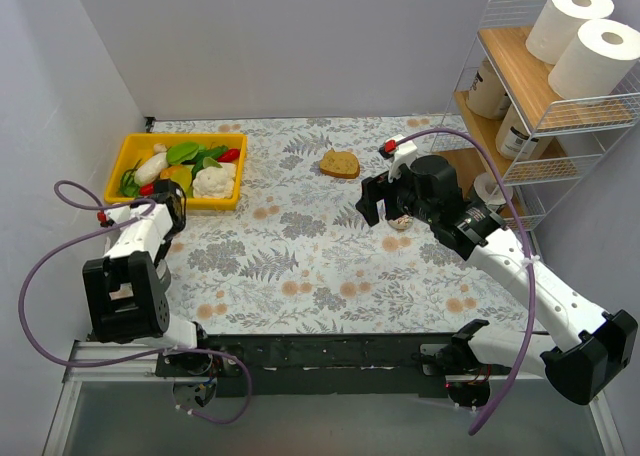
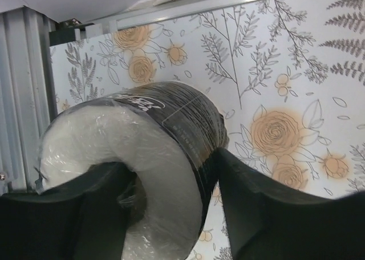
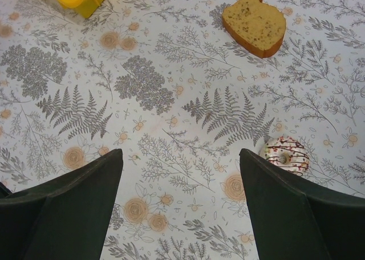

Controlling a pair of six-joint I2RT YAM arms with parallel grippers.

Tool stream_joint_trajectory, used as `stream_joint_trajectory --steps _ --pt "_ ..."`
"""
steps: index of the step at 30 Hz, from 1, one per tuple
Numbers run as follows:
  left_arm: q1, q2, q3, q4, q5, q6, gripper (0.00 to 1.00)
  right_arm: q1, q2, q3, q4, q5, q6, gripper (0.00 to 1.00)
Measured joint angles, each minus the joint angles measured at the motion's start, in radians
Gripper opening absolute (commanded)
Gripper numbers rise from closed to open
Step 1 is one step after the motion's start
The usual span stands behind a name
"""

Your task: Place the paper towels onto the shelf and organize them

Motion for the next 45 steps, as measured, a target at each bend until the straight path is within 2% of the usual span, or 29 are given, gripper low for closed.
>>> stream_joint_trajectory --steps 3,8,13,17,21,25,28,32,36,39,40,42,43,45 --pt "-0.012 -0.026 -0.002 0.029 0.060 0.064 0.35 0.000 0.000 0.000 0.000 0.003 -0.001 0.90" --pt "-0.099 -0.111 -0.014 0.117 0.227 0.226 0.34 0.000 -0.001 0.000 0.000 0.006 -0.002 0.90" --pt "-0.326 -0.195 -0.013 0.177 0.354 0.307 0.30 0.000 -0.007 0.000 -0.002 0.019 -0.004 0.90" --pt "-0.530 -0.180 0.011 0.162 0.426 0.305 0.30 0.000 -0.030 0.000 -0.012 0.040 -0.005 0.90" --pt "-0.772 -0.077 0.119 0.119 0.447 0.277 0.32 0.000 -0.069 0.000 -0.021 0.074 -0.005 0.91" --pt "-0.971 0.089 0.296 0.113 0.449 0.269 0.32 0.000 -0.113 0.000 -0.037 0.129 -0.003 0.97" --pt "-1.058 0.240 0.444 0.104 0.444 0.277 0.32 0.000 -0.154 0.000 -0.048 0.195 0.010 0.99" --pt "-1.114 0.419 0.581 0.101 0.440 0.301 0.34 0.000 -0.216 -0.002 -0.061 0.286 0.030 0.99" --pt "-1.135 0.481 0.641 0.093 0.439 0.348 0.40 0.000 -0.286 -0.006 -0.065 0.373 0.045 0.99" --pt "-1.134 0.490 0.655 0.103 0.457 0.376 0.50 0.000 -0.323 -0.006 -0.066 0.407 0.045 0.99" --pt "-1.134 0.490 0.656 0.104 0.464 0.381 0.61 0.000 -0.332 -0.006 -0.066 0.412 0.043 0.98" --pt "-1.134 0.490 0.659 0.118 0.484 0.393 0.71 0.000 -0.343 -0.006 -0.067 0.419 0.037 0.97" --pt "-1.134 0.490 0.660 0.124 0.491 0.394 0.85 0.000 -0.344 -0.006 -0.068 0.420 0.035 0.97" --pt "-1.135 0.489 0.663 0.136 0.509 0.403 0.98 0.000 -0.344 -0.006 -0.074 0.420 0.023 0.96"
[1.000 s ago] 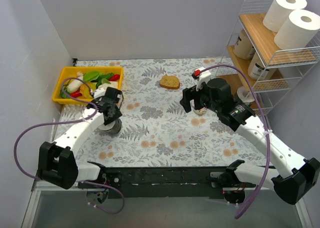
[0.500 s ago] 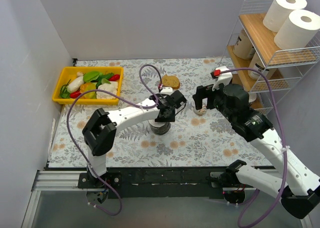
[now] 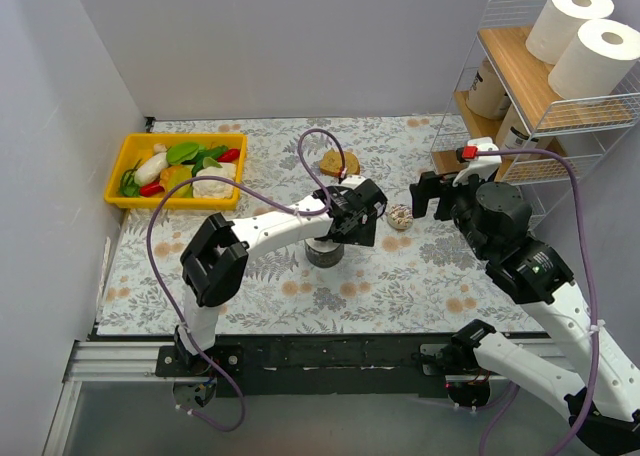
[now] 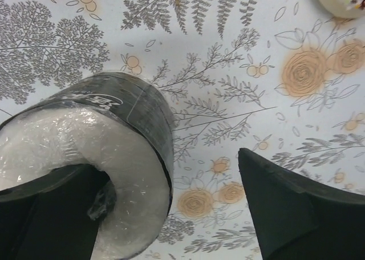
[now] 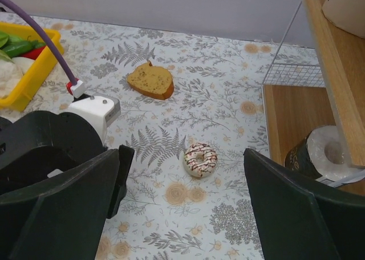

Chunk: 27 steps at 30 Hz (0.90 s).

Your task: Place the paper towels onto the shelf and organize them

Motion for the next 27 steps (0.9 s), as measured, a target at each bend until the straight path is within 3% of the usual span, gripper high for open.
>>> stream_joint_trajectory --steps 7,12,21,27 --pt "0.003 -0.011 0.096 -0.008 0.034 0.030 0.98 0.000 -0.006 -0.002 -0.004 -0.077 -0.023 0.90" --pt "0.061 -0.111 0.099 0.003 0.030 0.023 0.98 0.000 0.027 -0.007 0.054 -0.184 0.001 0.85" --pt "0.386 -0.521 -0.250 0.121 0.009 0.031 0.98 0.008 0.264 -0.007 0.091 -0.354 0.082 0.74" --pt "0.400 -0.798 -0.534 0.196 -0.094 0.066 0.98 0.109 0.444 0.006 0.095 -0.391 0.109 0.72"
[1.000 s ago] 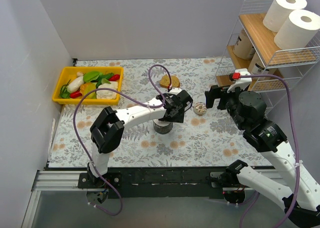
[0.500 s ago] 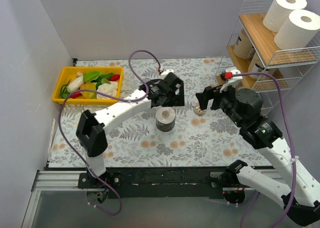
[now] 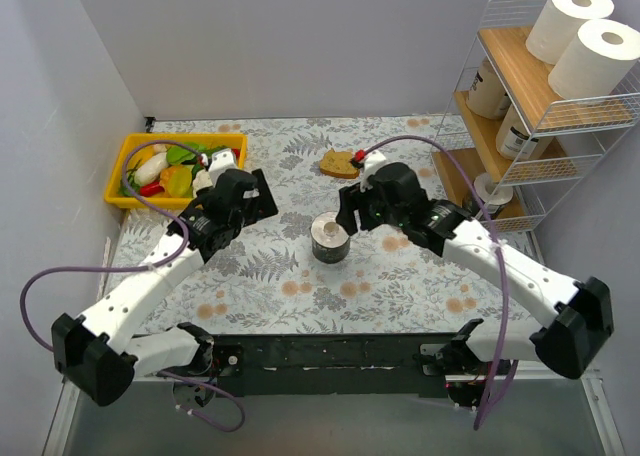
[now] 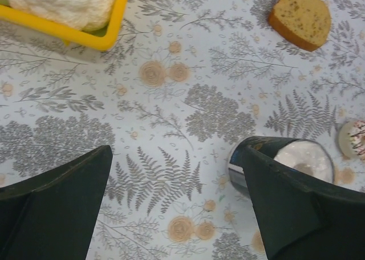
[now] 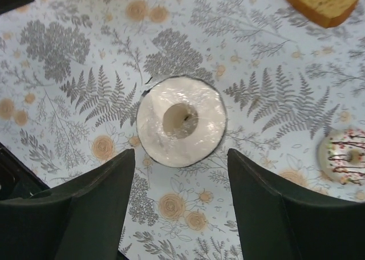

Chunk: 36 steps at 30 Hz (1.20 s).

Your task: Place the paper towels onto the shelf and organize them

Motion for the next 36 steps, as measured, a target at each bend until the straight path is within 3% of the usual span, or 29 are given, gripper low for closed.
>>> stream_joint_trajectory --steps 8,25,28,32,36 --pt "0.000 -0.172 -0.224 0.076 -0.127 0.073 0.98 0.164 0.266 0.101 -0.032 0.041 -0.005 0.70" --pt "0.000 -0.343 -0.247 0.167 -0.260 0.128 0.98 0.251 0.550 0.301 -0.162 0.225 -0.038 0.64" --pt "0.000 -0.343 -0.252 0.165 -0.272 0.128 0.98 0.256 0.578 0.316 -0.182 0.257 -0.048 0.60" --pt "0.000 -0.345 -0.255 0.165 -0.285 0.127 0.98 0.262 0.605 0.332 -0.207 0.295 -0.064 0.42" --pt "0.000 -0.357 -0.258 0.164 -0.293 0.127 0.98 0.265 0.607 0.336 -0.214 0.319 -0.085 0.33"
